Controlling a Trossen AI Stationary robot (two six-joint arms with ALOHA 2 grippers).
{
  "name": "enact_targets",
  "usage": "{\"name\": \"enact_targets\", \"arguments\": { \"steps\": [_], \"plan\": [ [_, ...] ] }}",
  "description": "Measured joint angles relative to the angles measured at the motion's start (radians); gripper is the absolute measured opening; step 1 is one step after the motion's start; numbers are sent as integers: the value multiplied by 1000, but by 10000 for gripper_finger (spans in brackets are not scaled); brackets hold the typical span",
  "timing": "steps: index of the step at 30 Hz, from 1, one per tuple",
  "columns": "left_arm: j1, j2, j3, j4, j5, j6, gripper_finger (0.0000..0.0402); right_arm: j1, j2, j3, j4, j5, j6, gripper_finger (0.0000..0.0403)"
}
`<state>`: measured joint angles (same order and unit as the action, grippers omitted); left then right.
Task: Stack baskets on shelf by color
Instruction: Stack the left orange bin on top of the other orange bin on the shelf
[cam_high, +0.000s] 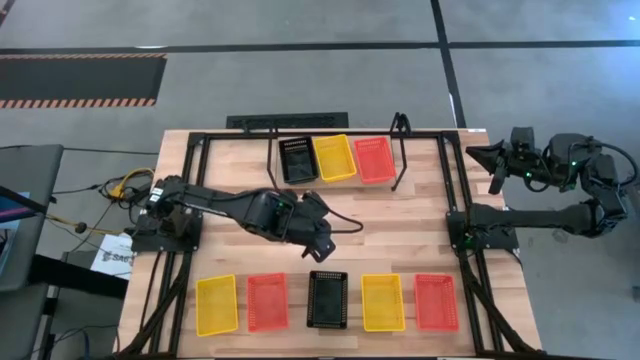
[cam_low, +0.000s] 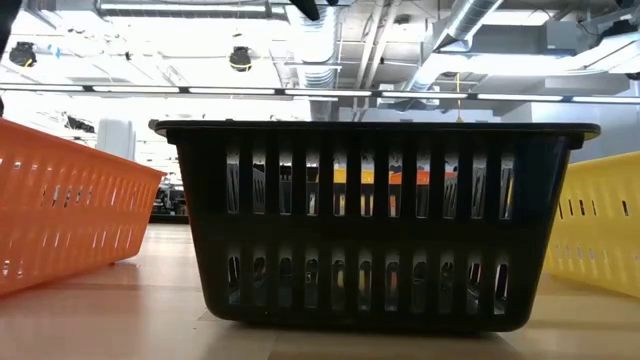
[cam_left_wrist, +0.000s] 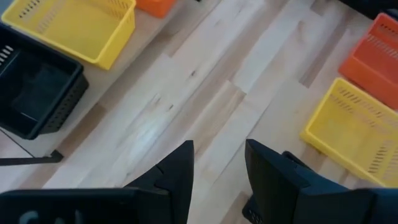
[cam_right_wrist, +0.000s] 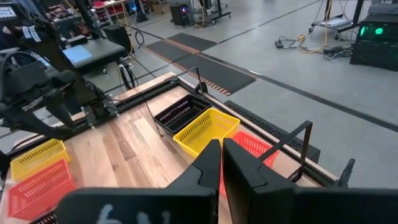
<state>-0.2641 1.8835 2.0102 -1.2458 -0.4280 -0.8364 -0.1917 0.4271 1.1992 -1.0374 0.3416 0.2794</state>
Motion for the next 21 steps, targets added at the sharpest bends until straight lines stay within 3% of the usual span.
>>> {"name": "enact_targets", "arguments": {
  "steps": [5,18,21],
  "plan": [
    [6,0,0,-6,17,-14,130,0,0,0,0,0,-1,38],
    [54,0,0,-5,9,157,130,0,0,0,0,10,0,38],
    [51,0,1,-75,18,164,131,0,0,0,0,10,0,38]
  ]
}}
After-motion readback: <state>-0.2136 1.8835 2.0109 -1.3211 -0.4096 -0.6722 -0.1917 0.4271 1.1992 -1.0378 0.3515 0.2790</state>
